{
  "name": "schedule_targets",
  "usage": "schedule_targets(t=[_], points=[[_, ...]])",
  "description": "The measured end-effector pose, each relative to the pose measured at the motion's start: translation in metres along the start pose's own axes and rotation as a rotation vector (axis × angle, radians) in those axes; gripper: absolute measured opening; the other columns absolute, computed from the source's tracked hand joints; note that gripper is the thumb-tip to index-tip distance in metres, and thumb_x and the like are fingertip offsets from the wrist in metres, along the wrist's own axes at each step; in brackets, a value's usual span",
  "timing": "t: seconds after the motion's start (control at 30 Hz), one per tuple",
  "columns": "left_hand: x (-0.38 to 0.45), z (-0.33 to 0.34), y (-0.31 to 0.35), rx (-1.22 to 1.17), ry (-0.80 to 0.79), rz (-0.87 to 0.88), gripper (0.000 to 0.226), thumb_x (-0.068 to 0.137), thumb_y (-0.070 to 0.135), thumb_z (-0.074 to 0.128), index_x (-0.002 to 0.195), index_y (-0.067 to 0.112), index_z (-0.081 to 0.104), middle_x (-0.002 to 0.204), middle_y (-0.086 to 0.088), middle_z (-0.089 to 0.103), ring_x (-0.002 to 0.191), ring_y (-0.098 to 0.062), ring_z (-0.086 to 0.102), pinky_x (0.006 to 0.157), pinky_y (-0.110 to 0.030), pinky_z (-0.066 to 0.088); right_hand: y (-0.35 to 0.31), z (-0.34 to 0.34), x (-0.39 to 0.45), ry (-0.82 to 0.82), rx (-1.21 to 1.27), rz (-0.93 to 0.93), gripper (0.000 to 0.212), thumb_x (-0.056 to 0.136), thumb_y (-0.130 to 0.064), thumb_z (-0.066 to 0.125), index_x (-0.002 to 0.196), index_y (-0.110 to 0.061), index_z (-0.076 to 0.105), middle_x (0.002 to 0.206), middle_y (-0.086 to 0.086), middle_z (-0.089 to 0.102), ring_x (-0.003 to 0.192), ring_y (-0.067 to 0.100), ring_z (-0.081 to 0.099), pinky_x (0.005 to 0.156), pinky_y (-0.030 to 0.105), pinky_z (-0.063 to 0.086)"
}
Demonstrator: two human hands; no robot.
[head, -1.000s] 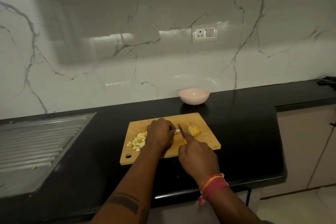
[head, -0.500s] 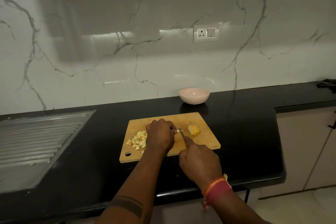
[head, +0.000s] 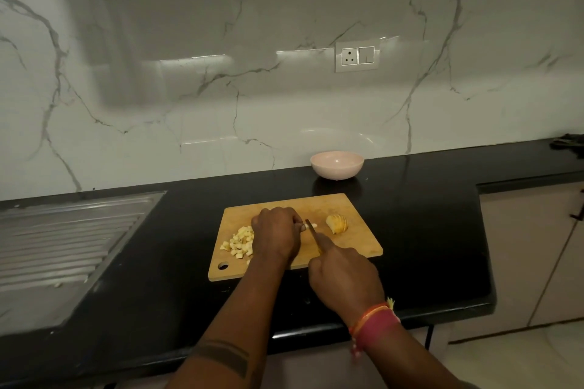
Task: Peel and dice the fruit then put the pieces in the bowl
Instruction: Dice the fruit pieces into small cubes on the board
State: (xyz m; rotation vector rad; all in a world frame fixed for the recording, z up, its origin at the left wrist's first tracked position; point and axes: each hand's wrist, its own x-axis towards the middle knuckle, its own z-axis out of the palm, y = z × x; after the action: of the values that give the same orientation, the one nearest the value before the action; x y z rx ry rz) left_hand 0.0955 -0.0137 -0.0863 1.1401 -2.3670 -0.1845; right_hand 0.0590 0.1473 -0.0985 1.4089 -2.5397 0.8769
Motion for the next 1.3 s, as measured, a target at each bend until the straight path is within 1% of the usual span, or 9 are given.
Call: schedule_targets(t=[0.1,0.2,0.37,0.53,0.6,0.73,0.87,1.1,1.3], points=[[0.000,0.000,0.000,0.002,-0.012,-0.004,0.017,0.098,0.040,0.062,0.102,0.033,0.077,0.099,0.010,0.073,0.104,-0.018,0.057,0.092,-0.038,0.038,-0.006,0.005,0.010,-0.014,-0.031,-0.009,0.056,0.097,-0.036,0.038,0.154,-0.032,0.033,0.081,-0.003,0.063,0.071,0.014,0.061,0.064,0.032,0.054],[0.001,0.000,-0.001,0.008,-0.034,-0.007,0.017,0.098,0.039,0.061,0.102,0.032,0.077,0.099,0.010,0.073,0.104,-0.019,0.058,0.093,-0.039,0.039,-0.003,0.004,0.002,-0.020,-0.061,-0.025,0.055,0.098,-0.036,0.038,0.152,-0.032,0.034,0.076,-0.006,0.060,0.068,0.013,0.059,0.062,0.031,0.052],[0.000,-0.003,0.001,0.015,-0.051,0.001,0.021,0.100,0.031,0.057,0.109,0.031,0.075,0.106,0.007,0.073,0.107,-0.020,0.058,0.096,-0.040,0.037,-0.001,0.000,-0.003,0.017,-0.020,-0.016,0.055,0.098,-0.035,0.038,0.153,-0.035,0.034,0.078,-0.005,0.063,0.068,0.013,0.061,0.060,0.030,0.051],[-0.001,-0.002,-0.003,-0.093,-0.005,-0.025,0.015,0.098,0.027,0.059,0.100,0.031,0.073,0.092,0.010,0.073,0.100,-0.017,0.061,0.097,-0.038,0.038,-0.010,0.007,0.010,-0.016,-0.039,-0.042,0.055,0.097,-0.034,0.039,0.152,-0.030,0.036,0.079,-0.003,0.062,0.070,0.016,0.062,0.062,0.032,0.053],[0.000,-0.001,-0.005,-0.111,-0.002,-0.036,0.012,0.097,0.028,0.061,0.098,0.031,0.073,0.088,0.011,0.072,0.099,-0.016,0.061,0.097,-0.037,0.038,-0.006,0.005,0.007,-0.022,-0.056,-0.036,0.054,0.097,-0.035,0.039,0.151,-0.032,0.036,0.077,-0.005,0.059,0.068,0.014,0.059,0.060,0.030,0.050],[0.000,0.000,-0.003,-0.092,-0.017,-0.027,0.012,0.098,0.031,0.064,0.103,0.031,0.074,0.094,0.010,0.073,0.101,-0.016,0.059,0.097,-0.038,0.040,0.003,-0.001,-0.002,0.011,0.007,-0.033,0.056,0.097,-0.036,0.038,0.153,-0.040,0.033,0.072,-0.008,0.059,0.061,0.007,0.056,0.053,0.026,0.046],[0.000,0.003,-0.004,-0.040,0.000,-0.025,0.015,0.097,0.031,0.064,0.106,0.029,0.076,0.100,0.005,0.074,0.099,-0.019,0.059,0.090,-0.037,0.048,-0.004,0.002,0.006,0.003,0.033,-0.028,0.057,0.097,-0.034,0.038,0.153,-0.037,0.033,0.074,-0.007,0.059,0.064,0.010,0.057,0.055,0.028,0.048],[0.003,0.005,-0.001,-0.032,0.007,-0.086,0.008,0.090,0.027,0.075,0.094,0.024,0.080,0.089,0.005,0.070,0.087,-0.015,0.059,0.080,-0.037,0.057,-0.005,0.003,0.012,-0.020,0.041,-0.044,0.055,0.098,-0.036,0.038,0.153,-0.038,0.035,0.078,-0.006,0.062,0.067,0.010,0.057,0.057,0.027,0.048],[0.003,0.008,0.000,0.056,0.031,-0.086,0.011,0.087,0.027,0.078,0.098,0.027,0.079,0.103,0.003,0.065,0.098,-0.017,0.053,0.084,-0.036,0.054,-0.002,-0.001,0.018,-0.081,0.049,-0.056,0.047,0.098,-0.033,0.040,0.144,-0.036,0.047,0.076,-0.007,0.058,0.066,0.010,0.055,0.055,0.028,0.043]])
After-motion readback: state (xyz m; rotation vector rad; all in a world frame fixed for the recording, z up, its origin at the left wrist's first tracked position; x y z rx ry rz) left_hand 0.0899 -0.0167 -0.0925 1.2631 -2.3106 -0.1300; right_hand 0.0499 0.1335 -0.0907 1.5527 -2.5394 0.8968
